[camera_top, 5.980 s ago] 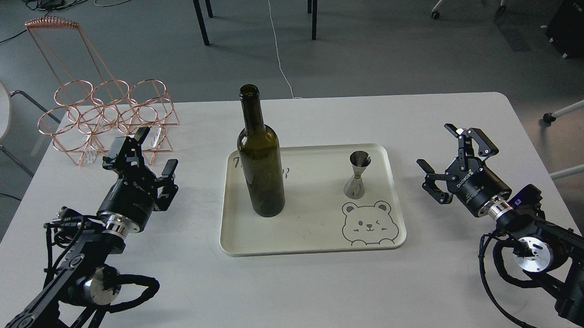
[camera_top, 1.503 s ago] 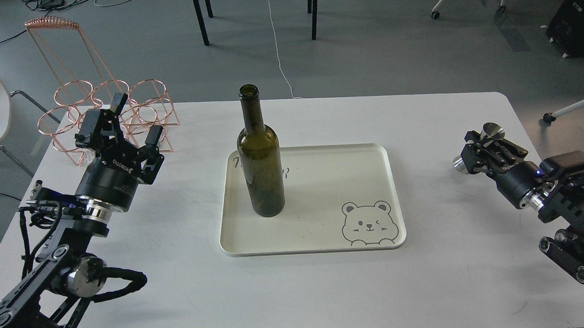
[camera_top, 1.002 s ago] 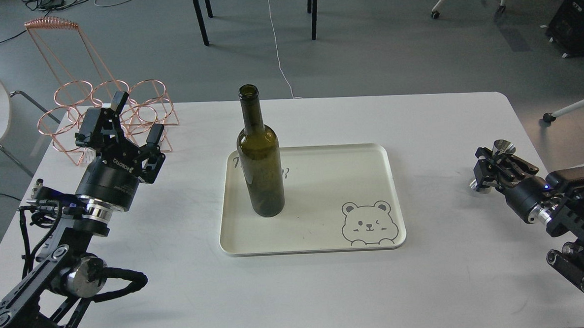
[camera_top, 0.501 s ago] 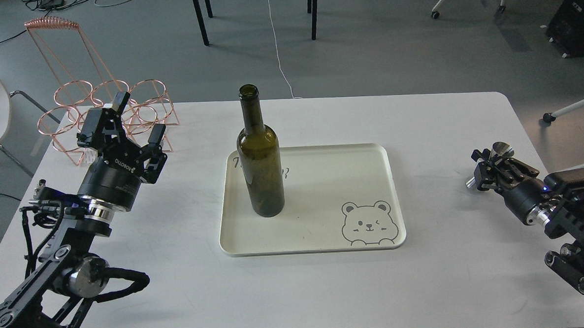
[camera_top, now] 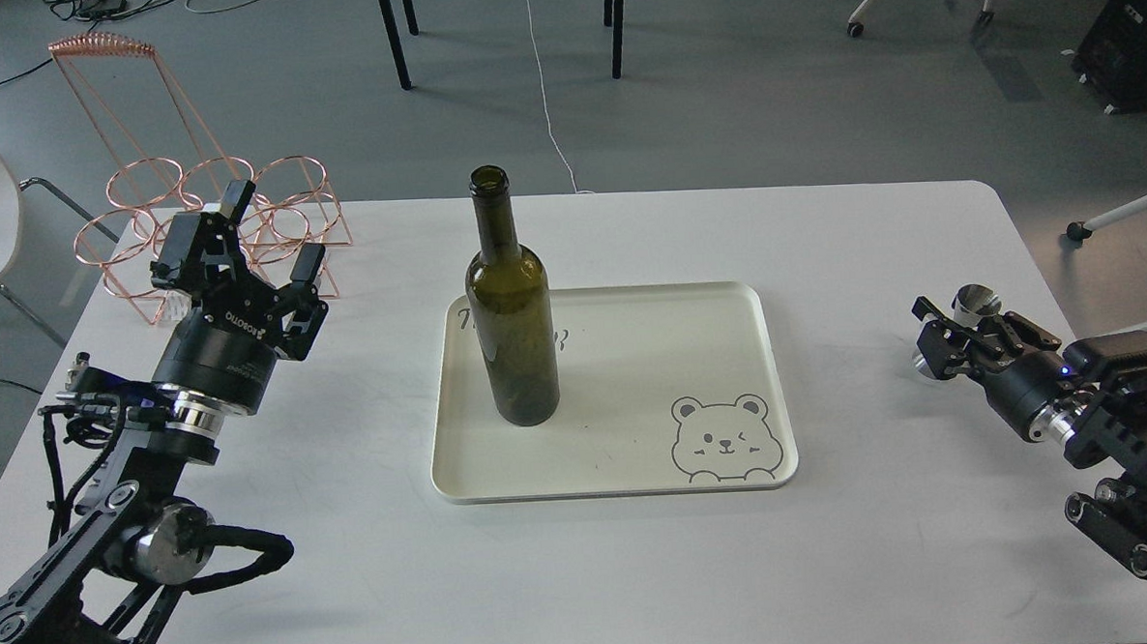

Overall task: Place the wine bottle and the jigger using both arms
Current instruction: 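Lower the jigger onto the table beside the tray and release, then withdraw the right gripper and swing the left gripper toward the bottle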

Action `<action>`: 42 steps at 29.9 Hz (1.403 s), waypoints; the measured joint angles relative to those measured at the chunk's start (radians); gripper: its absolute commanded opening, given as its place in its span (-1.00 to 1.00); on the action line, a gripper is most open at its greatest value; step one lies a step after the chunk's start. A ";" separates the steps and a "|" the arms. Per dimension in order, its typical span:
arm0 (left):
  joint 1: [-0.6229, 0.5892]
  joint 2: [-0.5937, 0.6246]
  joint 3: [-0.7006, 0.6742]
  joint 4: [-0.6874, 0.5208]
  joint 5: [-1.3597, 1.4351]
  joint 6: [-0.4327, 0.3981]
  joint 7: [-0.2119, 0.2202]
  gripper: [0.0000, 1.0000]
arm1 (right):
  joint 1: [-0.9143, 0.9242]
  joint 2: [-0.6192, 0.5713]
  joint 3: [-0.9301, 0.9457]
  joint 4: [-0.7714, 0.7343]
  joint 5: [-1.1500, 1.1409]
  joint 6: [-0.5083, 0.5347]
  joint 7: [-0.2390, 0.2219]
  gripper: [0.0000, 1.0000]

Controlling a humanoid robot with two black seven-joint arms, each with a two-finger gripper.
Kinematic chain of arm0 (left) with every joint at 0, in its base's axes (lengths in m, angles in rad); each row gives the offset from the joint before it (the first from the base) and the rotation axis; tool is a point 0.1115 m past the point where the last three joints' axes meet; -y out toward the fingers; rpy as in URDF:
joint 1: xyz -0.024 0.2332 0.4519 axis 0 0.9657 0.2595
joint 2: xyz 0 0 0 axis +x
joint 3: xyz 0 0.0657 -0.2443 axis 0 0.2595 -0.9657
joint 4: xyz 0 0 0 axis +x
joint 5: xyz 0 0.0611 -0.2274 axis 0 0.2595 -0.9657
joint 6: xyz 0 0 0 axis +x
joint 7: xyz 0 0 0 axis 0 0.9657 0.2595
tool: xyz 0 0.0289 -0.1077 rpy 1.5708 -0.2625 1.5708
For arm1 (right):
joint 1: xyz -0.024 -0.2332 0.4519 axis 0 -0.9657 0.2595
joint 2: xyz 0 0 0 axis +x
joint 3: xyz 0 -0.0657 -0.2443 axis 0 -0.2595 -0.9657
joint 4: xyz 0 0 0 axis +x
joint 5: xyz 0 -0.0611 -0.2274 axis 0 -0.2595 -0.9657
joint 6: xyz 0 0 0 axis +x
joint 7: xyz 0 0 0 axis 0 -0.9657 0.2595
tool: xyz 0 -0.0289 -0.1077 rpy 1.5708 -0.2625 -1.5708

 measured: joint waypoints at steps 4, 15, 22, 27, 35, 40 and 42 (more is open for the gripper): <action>0.001 -0.002 0.000 -0.004 0.000 0.000 0.001 0.96 | -0.018 -0.023 -0.024 0.019 0.007 0.000 0.000 0.85; 0.004 -0.003 0.002 -0.013 0.003 -0.001 0.001 0.96 | -0.151 -0.251 -0.029 0.225 0.050 0.000 0.000 0.90; 0.006 -0.011 0.001 -0.016 0.003 0.000 0.001 0.96 | -0.261 -0.491 -0.035 0.662 0.316 0.000 0.000 0.93; 0.010 -0.013 0.001 -0.023 0.004 0.000 0.001 0.96 | -0.238 -0.551 -0.026 0.958 0.680 0.000 0.000 0.93; 0.023 0.020 0.002 -0.044 0.028 0.000 -0.009 0.96 | 0.000 -0.480 -0.015 1.026 1.155 0.192 0.000 0.93; 0.024 0.057 0.001 -0.062 0.123 0.001 -0.058 0.96 | 0.101 -0.383 -0.016 0.990 1.392 0.322 0.000 0.96; 0.026 0.085 0.002 -0.073 0.180 0.001 -0.062 0.96 | 0.106 -0.321 -0.022 0.952 1.430 0.371 0.000 0.96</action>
